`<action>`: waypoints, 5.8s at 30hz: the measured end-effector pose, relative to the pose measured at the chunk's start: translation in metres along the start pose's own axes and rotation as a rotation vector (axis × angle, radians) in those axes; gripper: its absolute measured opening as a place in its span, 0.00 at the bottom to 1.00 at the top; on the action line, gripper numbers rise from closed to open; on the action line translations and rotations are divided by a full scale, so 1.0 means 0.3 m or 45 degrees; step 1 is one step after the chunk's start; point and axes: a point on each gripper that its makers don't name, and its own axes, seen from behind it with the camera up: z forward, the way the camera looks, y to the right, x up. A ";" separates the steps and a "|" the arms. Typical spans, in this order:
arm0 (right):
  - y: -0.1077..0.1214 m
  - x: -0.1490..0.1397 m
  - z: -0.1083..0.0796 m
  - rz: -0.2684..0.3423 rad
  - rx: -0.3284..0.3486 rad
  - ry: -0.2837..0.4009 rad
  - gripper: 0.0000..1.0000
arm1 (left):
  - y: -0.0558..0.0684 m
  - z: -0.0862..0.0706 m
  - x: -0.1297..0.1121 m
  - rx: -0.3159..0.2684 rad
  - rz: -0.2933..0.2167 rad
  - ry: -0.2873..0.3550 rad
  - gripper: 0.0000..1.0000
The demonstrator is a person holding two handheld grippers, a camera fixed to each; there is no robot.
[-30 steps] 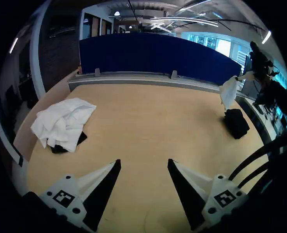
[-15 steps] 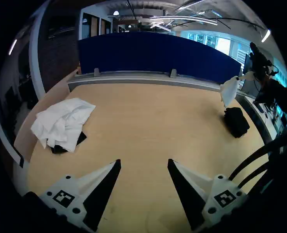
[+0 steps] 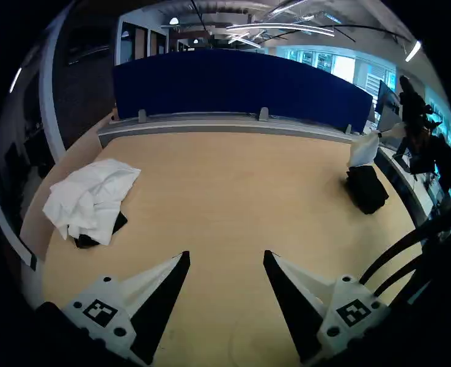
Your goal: Fold towel
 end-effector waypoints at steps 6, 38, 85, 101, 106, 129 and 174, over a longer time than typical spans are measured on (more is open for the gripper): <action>0.014 -0.083 -0.016 0.018 -0.006 -0.031 0.04 | 0.020 0.005 -0.002 -0.013 0.015 -0.005 0.89; 0.039 -0.498 -0.061 0.118 -0.089 -0.194 0.04 | 0.069 0.004 -0.027 -0.025 0.046 -0.023 0.89; 0.079 -0.800 0.026 0.378 -0.310 -0.339 0.18 | 0.094 -0.006 -0.024 -0.038 0.084 -0.031 0.89; 0.068 -0.698 -0.045 0.407 -0.326 -0.136 0.96 | 0.091 -0.006 -0.017 -0.046 0.084 -0.027 0.89; 0.056 -0.573 -0.030 0.425 -0.277 -0.017 1.00 | 0.095 -0.010 -0.015 -0.048 0.081 -0.024 0.89; 0.068 -0.375 0.162 0.369 -0.195 0.021 1.00 | 0.064 -0.005 -0.025 0.006 0.047 -0.038 0.89; 0.067 -0.378 0.253 0.326 -0.145 -0.036 1.00 | 0.065 0.004 -0.042 0.022 0.047 -0.063 0.89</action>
